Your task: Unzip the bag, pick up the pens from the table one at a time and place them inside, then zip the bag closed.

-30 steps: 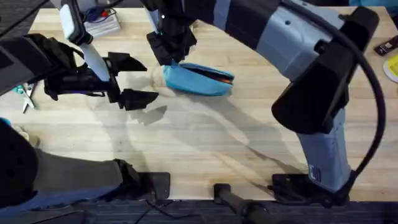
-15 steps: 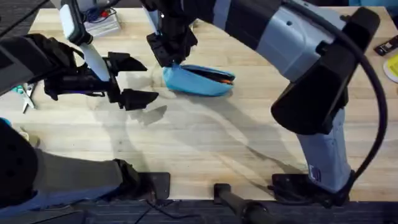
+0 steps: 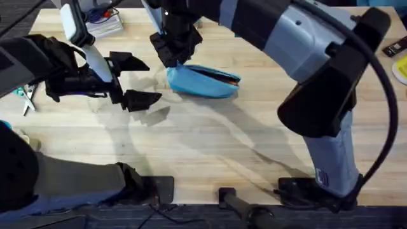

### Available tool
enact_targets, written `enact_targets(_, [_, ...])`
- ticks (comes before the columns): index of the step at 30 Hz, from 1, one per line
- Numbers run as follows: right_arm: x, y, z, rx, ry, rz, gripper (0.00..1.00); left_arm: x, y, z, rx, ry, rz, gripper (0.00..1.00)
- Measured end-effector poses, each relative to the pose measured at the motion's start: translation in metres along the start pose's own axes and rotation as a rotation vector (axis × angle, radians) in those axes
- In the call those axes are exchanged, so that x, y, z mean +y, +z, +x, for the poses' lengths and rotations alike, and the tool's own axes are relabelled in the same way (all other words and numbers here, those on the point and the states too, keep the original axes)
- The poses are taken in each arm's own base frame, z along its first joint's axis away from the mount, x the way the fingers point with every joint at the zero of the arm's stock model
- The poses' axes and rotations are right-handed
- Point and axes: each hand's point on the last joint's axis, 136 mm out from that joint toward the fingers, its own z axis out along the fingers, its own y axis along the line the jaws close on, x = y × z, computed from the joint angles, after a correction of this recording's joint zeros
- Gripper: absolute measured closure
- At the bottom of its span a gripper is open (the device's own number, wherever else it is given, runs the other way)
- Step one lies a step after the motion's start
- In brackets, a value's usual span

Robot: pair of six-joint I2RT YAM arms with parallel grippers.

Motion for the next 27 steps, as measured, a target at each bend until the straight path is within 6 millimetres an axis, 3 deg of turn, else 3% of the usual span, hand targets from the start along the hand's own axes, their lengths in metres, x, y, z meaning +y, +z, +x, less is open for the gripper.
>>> enact_targets(11, [0.000, 0.000, 0.000, 0.000, -0.003, 0.000, 0.970, 0.011, 0.002, -0.019, -0.095, 0.087, -0.028, 0.013])
enact_targets(21, [0.000, 0.000, 0.000, 0.000, -0.002, 0.000, 0.970, -0.005, 0.035, -0.042, -0.119, 0.237, 0.068, 0.070])
enact_targets(27, [-0.002, -0.001, -0.001, -0.003, 0.003, 0.000, 0.970, -0.009, 0.043, -0.045, -0.112, 0.250, 0.088, 0.080])
